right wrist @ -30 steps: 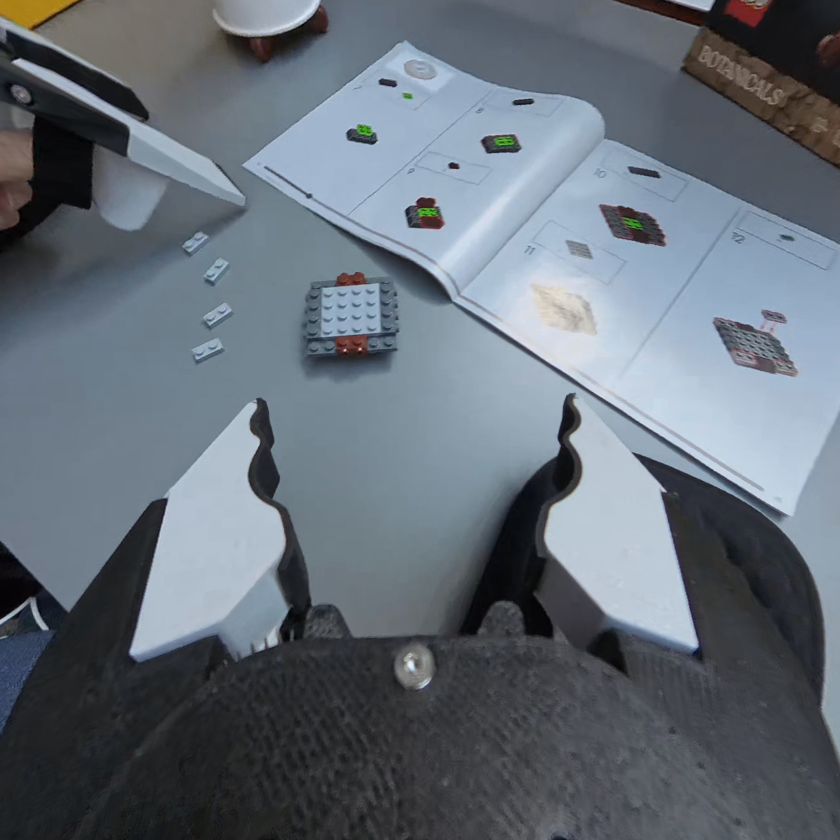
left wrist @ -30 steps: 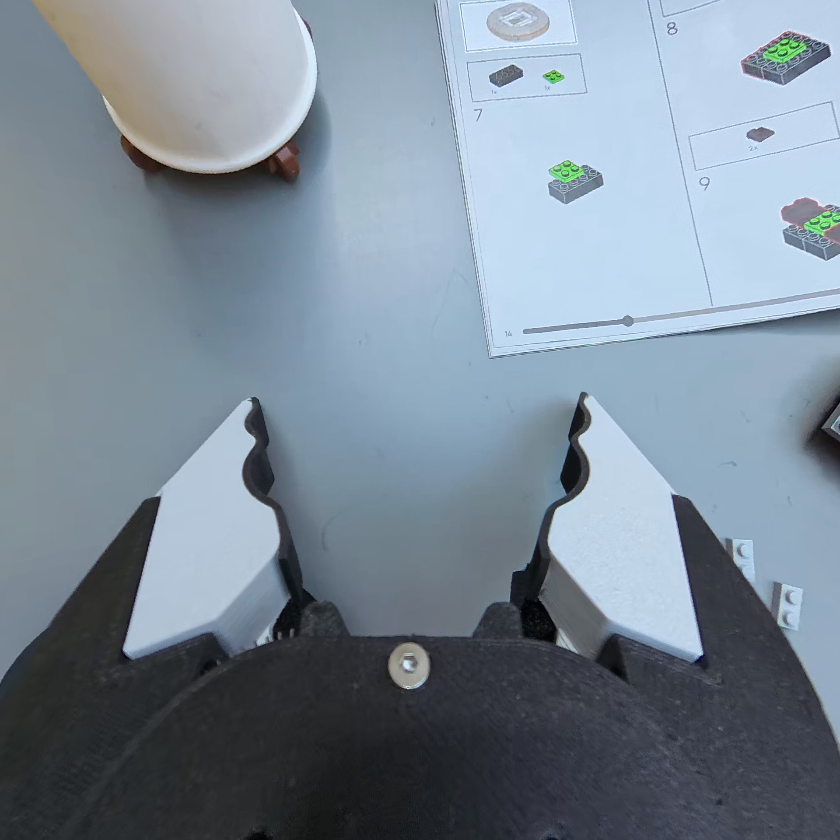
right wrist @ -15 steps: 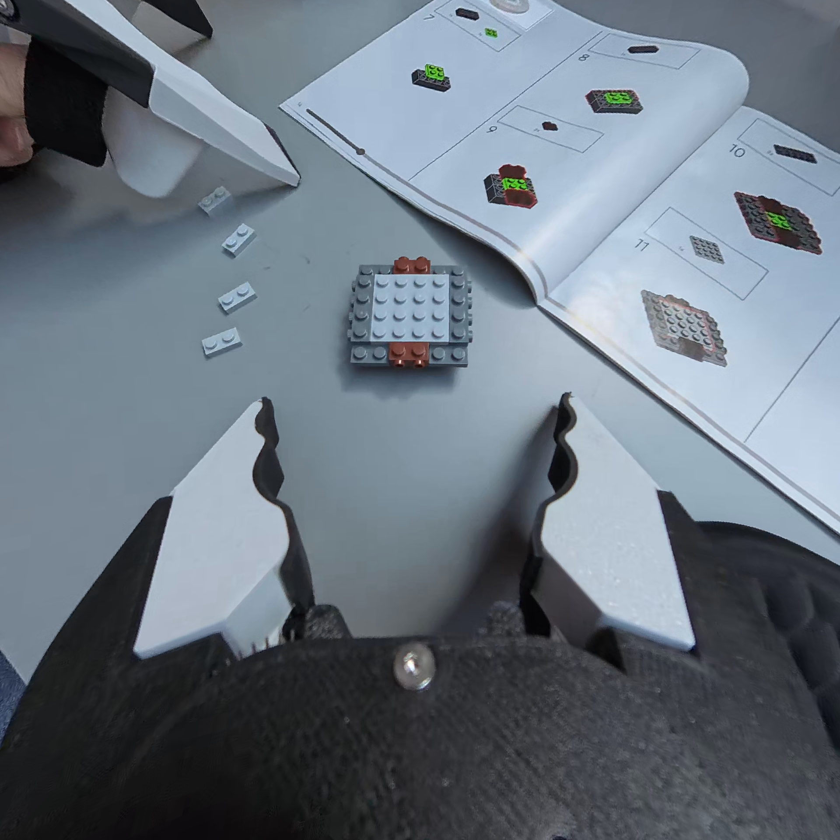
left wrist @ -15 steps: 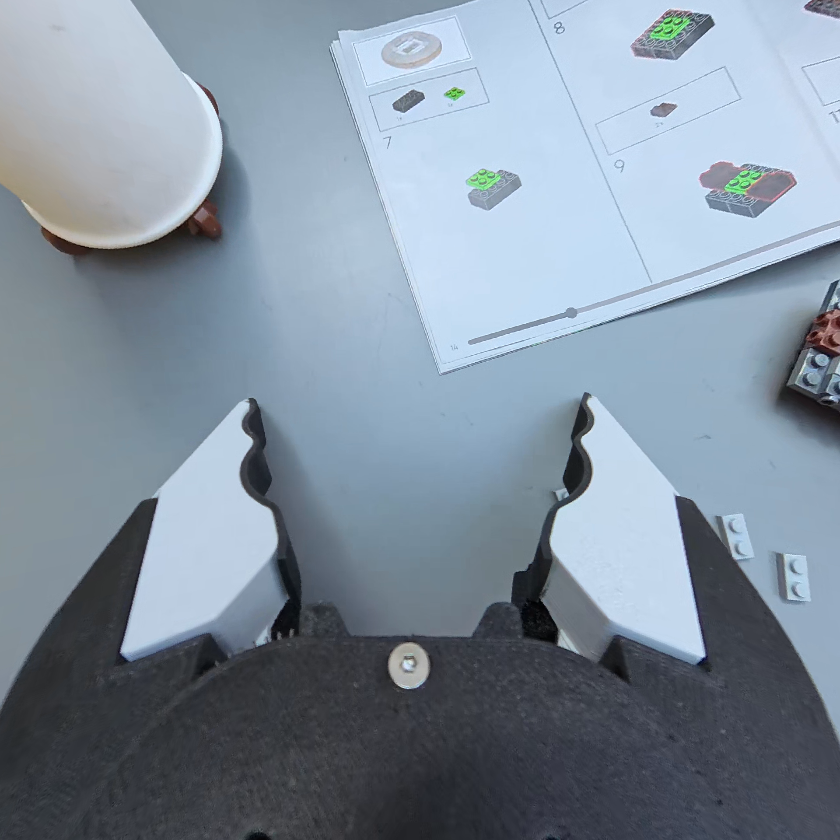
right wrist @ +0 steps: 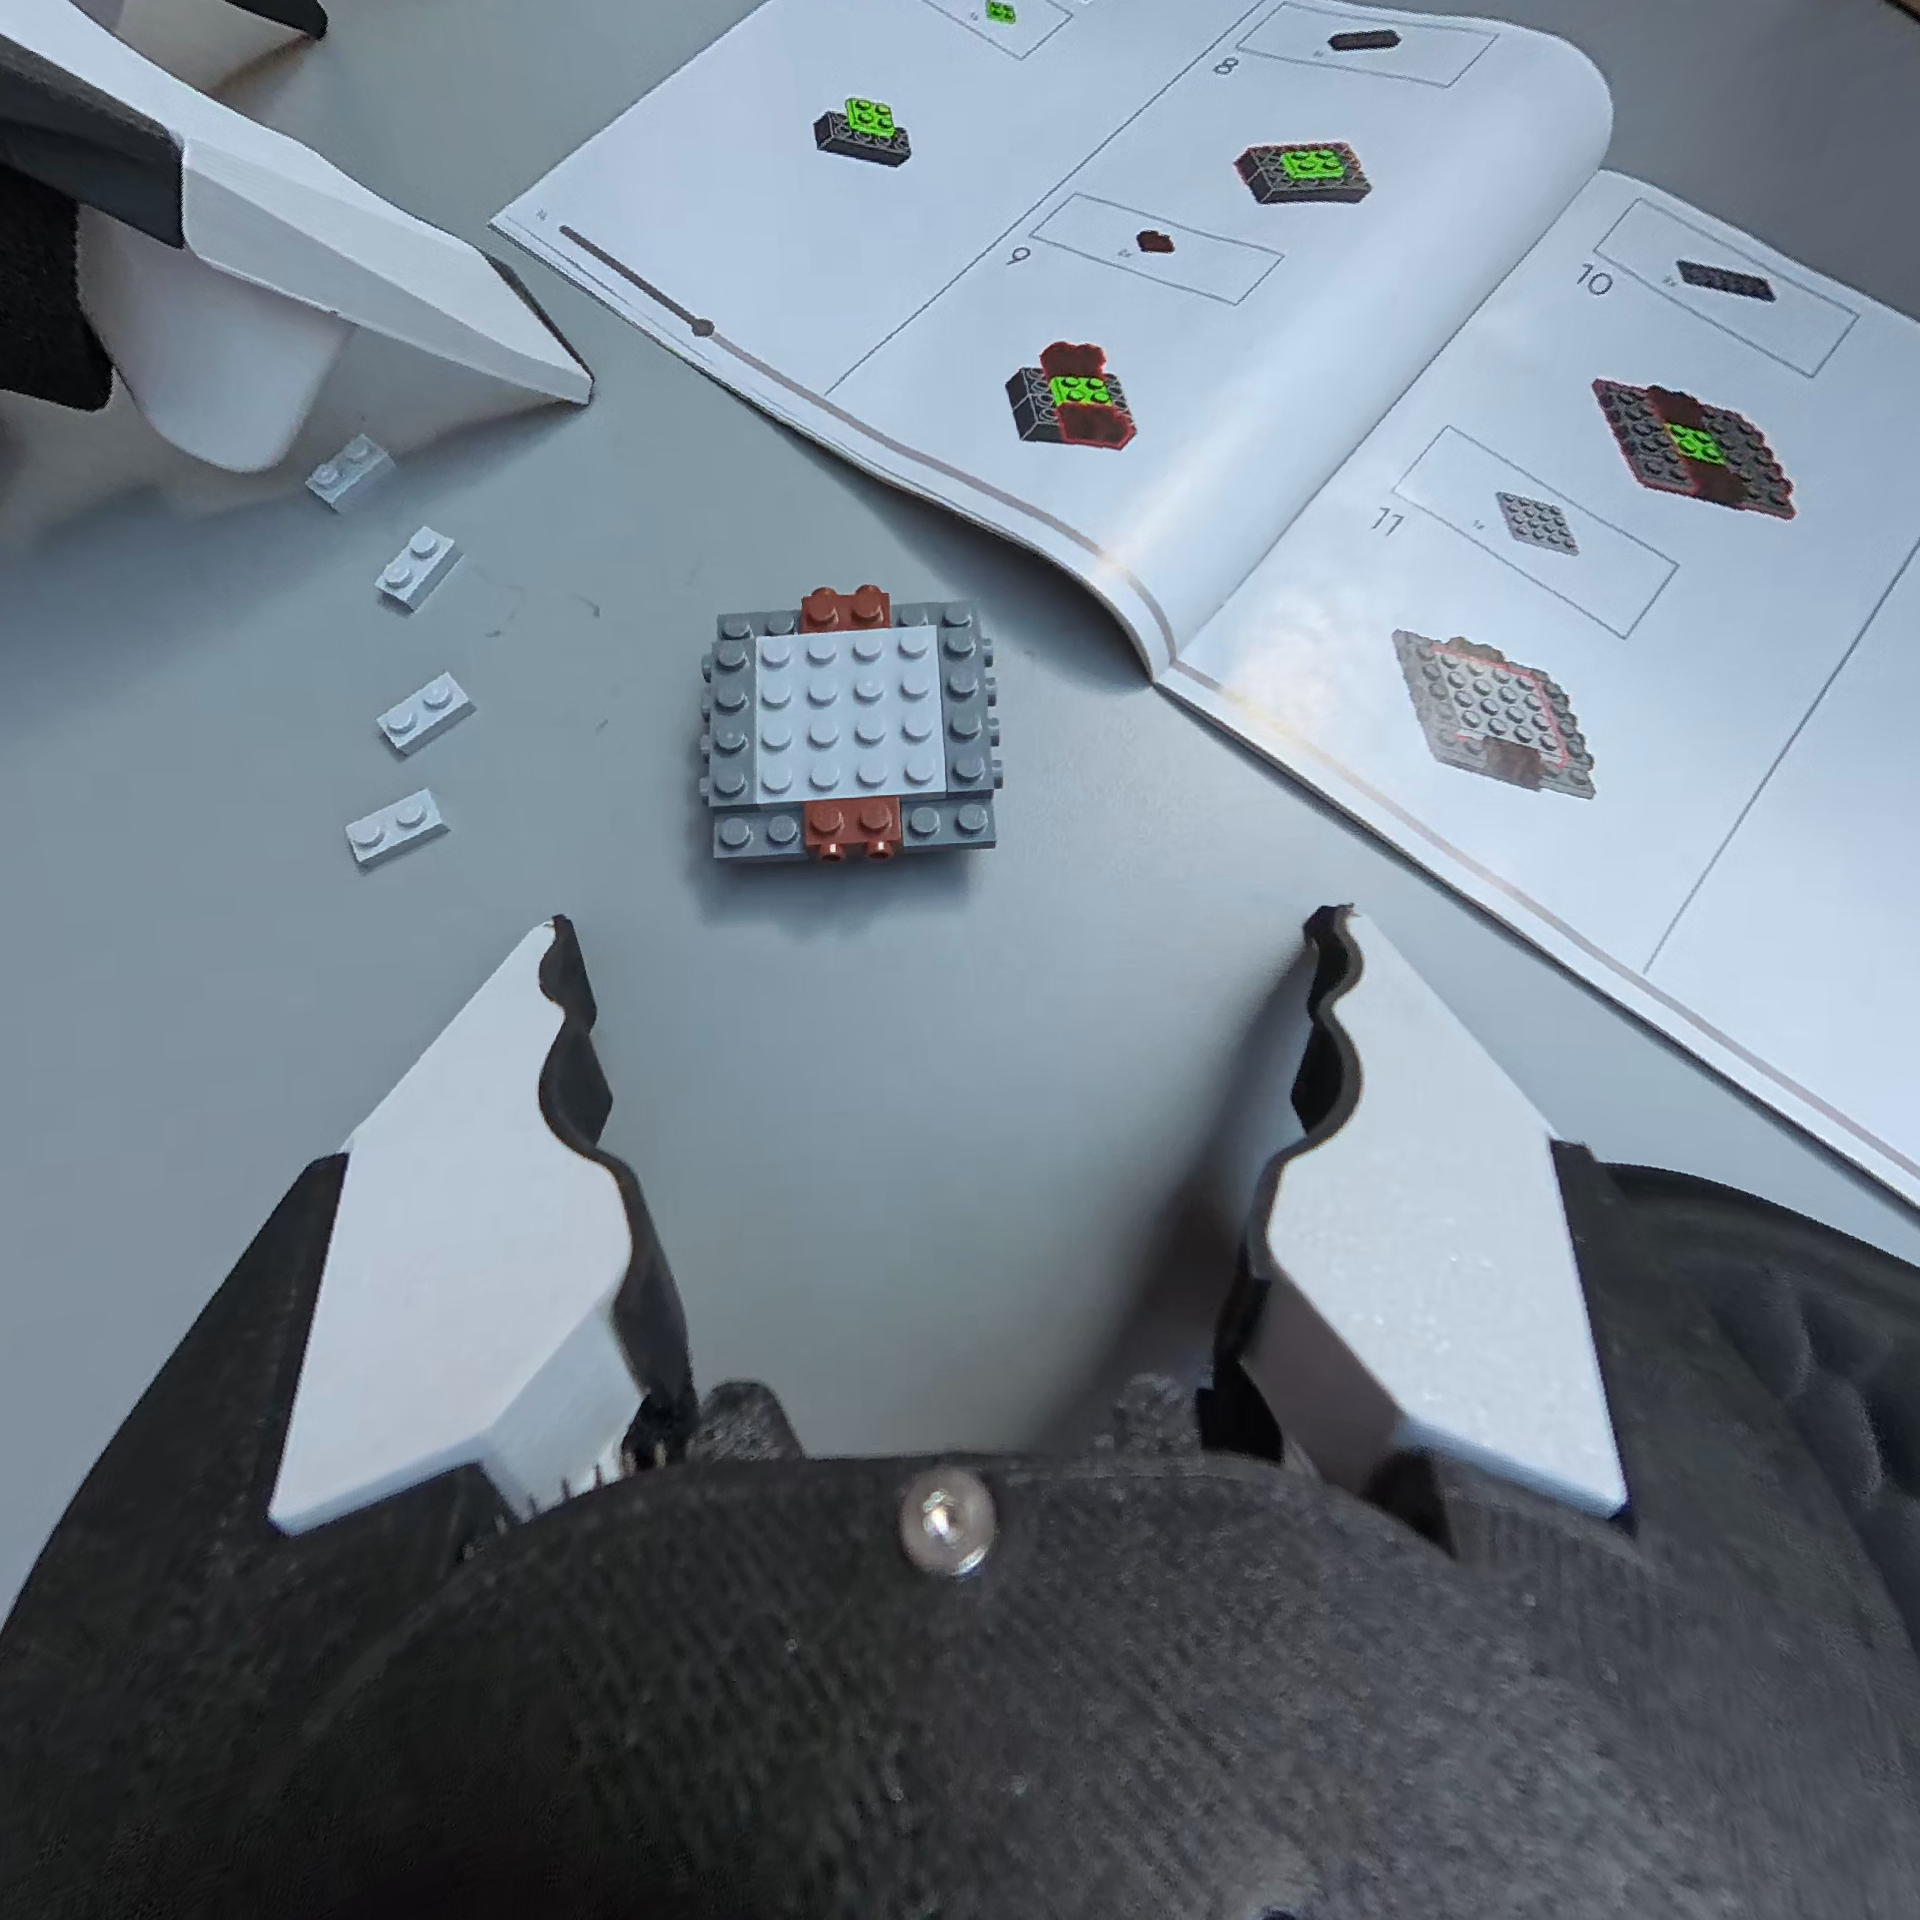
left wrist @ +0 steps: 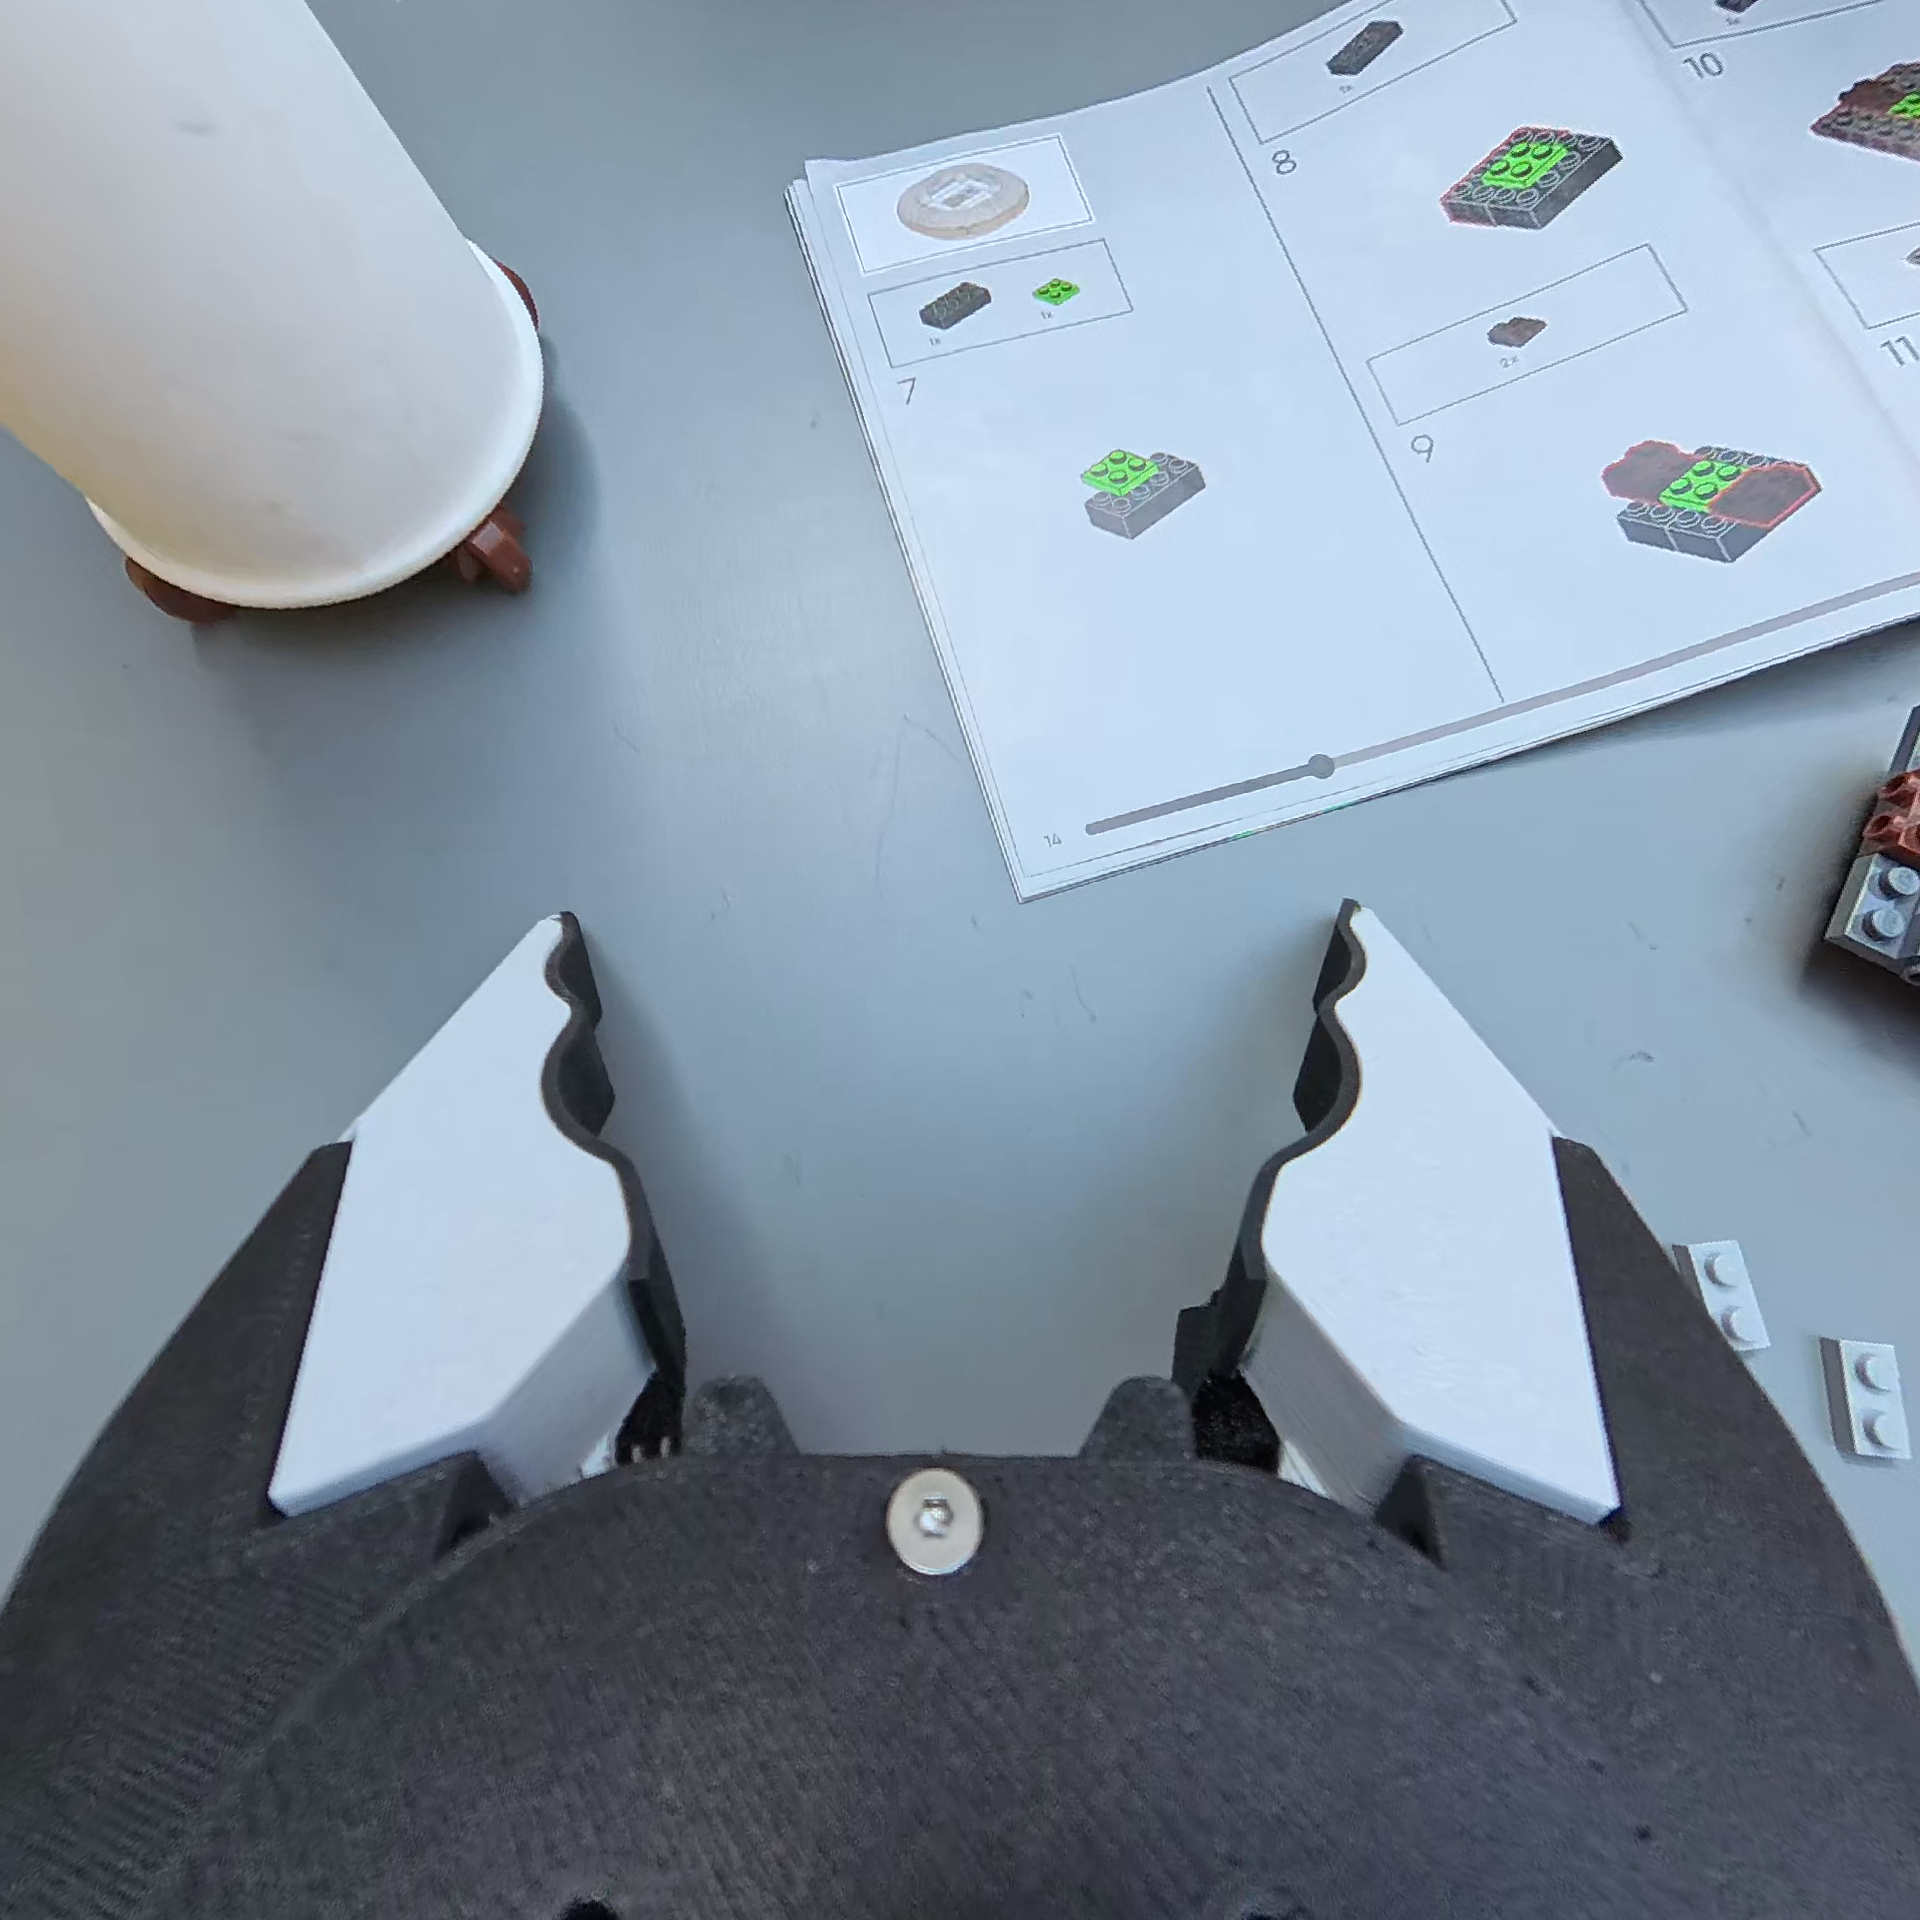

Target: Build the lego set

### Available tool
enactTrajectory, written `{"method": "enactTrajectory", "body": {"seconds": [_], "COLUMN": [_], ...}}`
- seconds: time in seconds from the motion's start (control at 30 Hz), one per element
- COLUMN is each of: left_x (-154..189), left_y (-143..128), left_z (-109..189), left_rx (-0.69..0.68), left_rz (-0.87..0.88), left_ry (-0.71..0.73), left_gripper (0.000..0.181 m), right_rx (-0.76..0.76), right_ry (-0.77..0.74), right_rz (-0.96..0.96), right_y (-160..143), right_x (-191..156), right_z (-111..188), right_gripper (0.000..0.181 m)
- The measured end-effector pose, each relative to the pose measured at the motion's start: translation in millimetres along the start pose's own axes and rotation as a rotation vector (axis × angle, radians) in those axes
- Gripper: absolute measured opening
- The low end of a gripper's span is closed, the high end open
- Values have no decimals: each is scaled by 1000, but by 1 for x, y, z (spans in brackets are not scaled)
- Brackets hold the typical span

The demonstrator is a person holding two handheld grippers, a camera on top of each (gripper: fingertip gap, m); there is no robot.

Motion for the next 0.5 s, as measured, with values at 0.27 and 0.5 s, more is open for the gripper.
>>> {"method": "enactTrajectory", "body": {"seconds": [0.27,0.5], "left_x": [1,3], "left_y": [3,4], "left_z": [-6,-8], "left_rx": [-3,0], "left_rz": [28,43], "left_ry": [52,78], "left_gripper": [137,137], "right_rx": [-11,-12], "right_ry": [16,12], "right_rz": [12,10], "right_y": [-1,-1], "right_x": [-1,-1], "right_z": [-1,-1], "right_gripper": [144,146]}}
Point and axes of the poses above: each gripper's, where its closed fingertips meet, z back along the fingers, y out of its top, x = y × z across the jaws, the point moved 7 cm from there along z, back along the fingers, and after that the axes turned 15 degrees about x, right-handed, at the moved point
